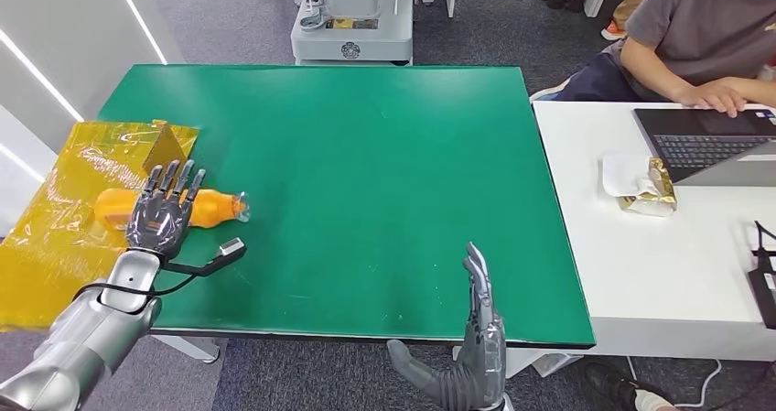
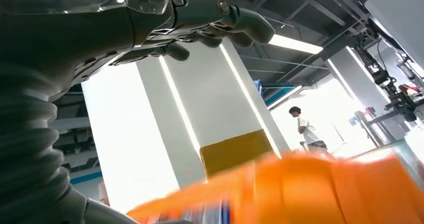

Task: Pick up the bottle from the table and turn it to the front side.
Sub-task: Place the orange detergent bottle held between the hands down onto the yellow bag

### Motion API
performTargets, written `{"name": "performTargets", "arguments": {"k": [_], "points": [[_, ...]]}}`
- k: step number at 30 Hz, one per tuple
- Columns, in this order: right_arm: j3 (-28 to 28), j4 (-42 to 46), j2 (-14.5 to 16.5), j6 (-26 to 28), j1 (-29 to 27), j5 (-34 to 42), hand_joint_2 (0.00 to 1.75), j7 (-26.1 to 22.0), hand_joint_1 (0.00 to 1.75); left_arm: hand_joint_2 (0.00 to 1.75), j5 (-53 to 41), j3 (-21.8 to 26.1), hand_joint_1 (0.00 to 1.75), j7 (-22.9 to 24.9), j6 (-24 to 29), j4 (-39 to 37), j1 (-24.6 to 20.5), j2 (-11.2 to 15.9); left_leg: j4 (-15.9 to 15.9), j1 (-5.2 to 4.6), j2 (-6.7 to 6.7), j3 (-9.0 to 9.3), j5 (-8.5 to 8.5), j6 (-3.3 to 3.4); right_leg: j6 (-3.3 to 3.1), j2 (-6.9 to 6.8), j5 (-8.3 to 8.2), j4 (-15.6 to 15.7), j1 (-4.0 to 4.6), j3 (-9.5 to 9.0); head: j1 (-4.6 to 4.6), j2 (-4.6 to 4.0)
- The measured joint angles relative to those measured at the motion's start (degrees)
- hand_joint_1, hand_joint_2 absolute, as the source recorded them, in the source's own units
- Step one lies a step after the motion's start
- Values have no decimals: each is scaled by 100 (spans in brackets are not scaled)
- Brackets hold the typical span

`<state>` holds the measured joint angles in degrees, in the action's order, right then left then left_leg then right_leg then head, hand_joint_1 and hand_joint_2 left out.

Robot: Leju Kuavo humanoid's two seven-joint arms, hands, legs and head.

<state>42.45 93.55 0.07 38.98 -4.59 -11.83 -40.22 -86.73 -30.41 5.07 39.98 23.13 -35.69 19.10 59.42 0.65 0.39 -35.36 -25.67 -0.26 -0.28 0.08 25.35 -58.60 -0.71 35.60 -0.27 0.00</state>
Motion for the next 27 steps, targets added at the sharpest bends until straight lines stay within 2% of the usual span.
{"name": "performTargets", "arguments": {"k": [12, 14, 17, 19, 20, 21, 23, 25, 26, 27], "points": [[36, -39, -3, -37, 69, 78, 175, 0, 0, 175, 0, -154, 0, 363, 2, 73, 148, 74, 0, 0, 0, 0, 0, 0, 0, -1, 0, -1, 0, -1, 1, 0], [37, -42, -3, -34, 80, 100, 175, 0, 0, 175, 0, -135, 0, 632, 9, 551, 353, 176, 0, 0, 5, 2, -1, -1, 0, 4, 0, 0, 0, 2, -1, 0], [53, -61, -2, -26, 118, 171, 175, 0, 0, 175, 0, 33, 0, 1027, 20, 1978, 772, 362, 1, -1, -2, 0, -3, -3, 0, -2, 2, 1, 0, 2, -1, 0], [83, -78, -1, -25, 155, 232, 175, 0, 0, 175, 55, 383, 0, 824, 26, 3062, 1010, 312, 4, -2, -5, -1, -3, -3, 0, -5, 4, 3, -1, 4, -2, 0], [100, -87, -1, -25, 172, 260, 175, 1, 0, 175, 198, 689, 0, 440, 29, 3587, 1085, 170, 5, -2, -7, -4, -2, -1, 1, -8, 4, 4, -2, 4, -2, 0], [121, -100, -1, -25, 199, 281, 175, 1, 0, 175, 471, 1098, 0, -193, 33, 4076, 1127, -62, 6, -2, -8, -7, -1, 0, 2, -10, 4, 4, -2, 4, 2, 0], [166, -127, 1, -22, 264, 319, 175, 1, 0, 175, 1372, 2193, 0, -2091, 43, 4844, 1140, -587, 5, -2, 14, -6, -9, -7, -3, 9, -3, 2, -3, 1, 10, 0], [200, -154, 2, -22, 304, 379, 175, 0, 0, 175, 2483, 3351, 0, -4018, 46, 5428, 1143, -999, 5, -2, 67, 15, -24, -19, -12, 60, -11, 3, -3, 4, 8, 0], [211, -170, 2, -22, 312, 420, 175, 0, 0, 175, 2987, 3816, 0, -4663, 45, 5690, 1142, -1164, 5, -2, 86, 24, -28, -22, -12, 78, -12, 3, -4, 5, 6, 0], [222, -188, 2, -20, 325, 465, 175, 0, 0, 175, 3401, 4172, 0, -5032, 44, 5935, 1141, -1324, 5, -1, 86, 30, -28, -21, -10, 79, -9, 4, -3, 2, 6, 0]]}}
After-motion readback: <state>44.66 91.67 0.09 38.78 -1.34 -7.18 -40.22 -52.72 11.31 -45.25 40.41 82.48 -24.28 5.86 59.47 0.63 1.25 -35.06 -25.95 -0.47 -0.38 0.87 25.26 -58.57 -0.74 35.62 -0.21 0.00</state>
